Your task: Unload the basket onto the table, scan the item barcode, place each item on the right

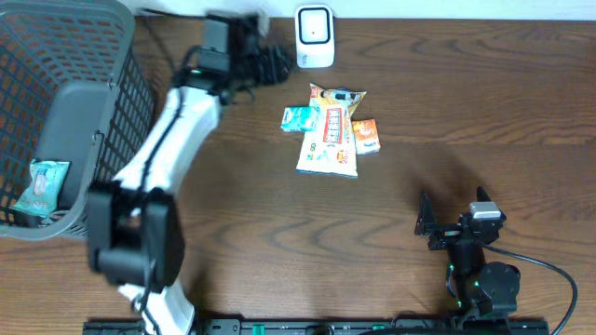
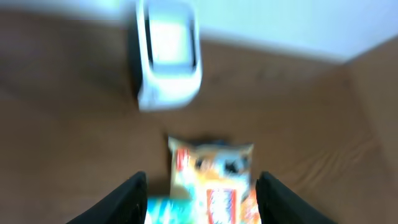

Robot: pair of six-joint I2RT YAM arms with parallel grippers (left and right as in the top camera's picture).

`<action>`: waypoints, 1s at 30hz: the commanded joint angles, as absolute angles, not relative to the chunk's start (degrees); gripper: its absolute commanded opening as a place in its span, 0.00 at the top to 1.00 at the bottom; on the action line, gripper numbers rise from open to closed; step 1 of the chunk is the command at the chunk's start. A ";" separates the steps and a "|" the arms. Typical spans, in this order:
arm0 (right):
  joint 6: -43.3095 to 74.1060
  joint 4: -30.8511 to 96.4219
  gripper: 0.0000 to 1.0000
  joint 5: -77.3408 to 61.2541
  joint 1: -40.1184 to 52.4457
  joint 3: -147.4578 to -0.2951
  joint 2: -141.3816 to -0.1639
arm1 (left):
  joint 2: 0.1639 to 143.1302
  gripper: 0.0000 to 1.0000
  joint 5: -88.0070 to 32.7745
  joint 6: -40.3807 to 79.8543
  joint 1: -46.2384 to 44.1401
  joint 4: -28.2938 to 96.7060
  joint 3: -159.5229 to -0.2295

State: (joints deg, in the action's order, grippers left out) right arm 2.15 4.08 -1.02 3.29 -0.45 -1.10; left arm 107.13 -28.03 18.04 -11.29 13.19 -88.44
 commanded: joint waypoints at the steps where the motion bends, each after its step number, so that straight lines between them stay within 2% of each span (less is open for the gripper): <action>1: 2.09 4.29 0.01 -0.56 2.94 -0.30 -1.04 | 98.50 0.46 -28.47 17.87 -6.90 12.86 -91.11; 4: 2.09 4.29 0.01 -0.56 2.94 -0.30 -1.04 | 95.77 0.46 -28.49 17.87 -5.48 16.38 -91.11; 7: 2.09 4.29 0.01 -0.56 2.94 -0.30 -1.04 | 95.59 0.57 -28.49 17.85 -6.09 21.50 -90.96; 10: 2.09 4.29 0.01 -0.56 2.94 -0.30 -1.04 | 97.10 0.57 -28.49 17.85 -8.32 23.88 -89.80; 13: 2.09 4.29 0.01 -0.56 2.94 -0.30 -1.04 | 100.20 0.57 -28.49 17.85 -11.44 23.97 -89.14; 14: 2.09 4.29 0.01 -0.56 2.94 -0.30 -1.04 | 103.02 0.62 -28.47 17.85 -13.87 23.62 -89.14; 16: 2.09 4.29 0.01 -0.56 2.94 -0.30 -1.04 | 105.62 0.65 -28.47 17.85 -15.92 23.29 -89.14; 24: 2.09 4.29 0.01 -0.56 2.94 -0.30 -1.04 | 115.04 0.67 -27.16 17.85 -22.63 22.65 -89.14; 28: 2.09 4.29 0.01 -0.56 2.94 -0.30 -1.04 | 117.34 0.78 -21.56 17.85 -24.08 22.68 -89.14; 30: 2.09 4.29 0.01 -0.56 2.94 -0.30 -1.04 | 117.78 0.80 -19.31 17.85 -24.36 22.70 -89.14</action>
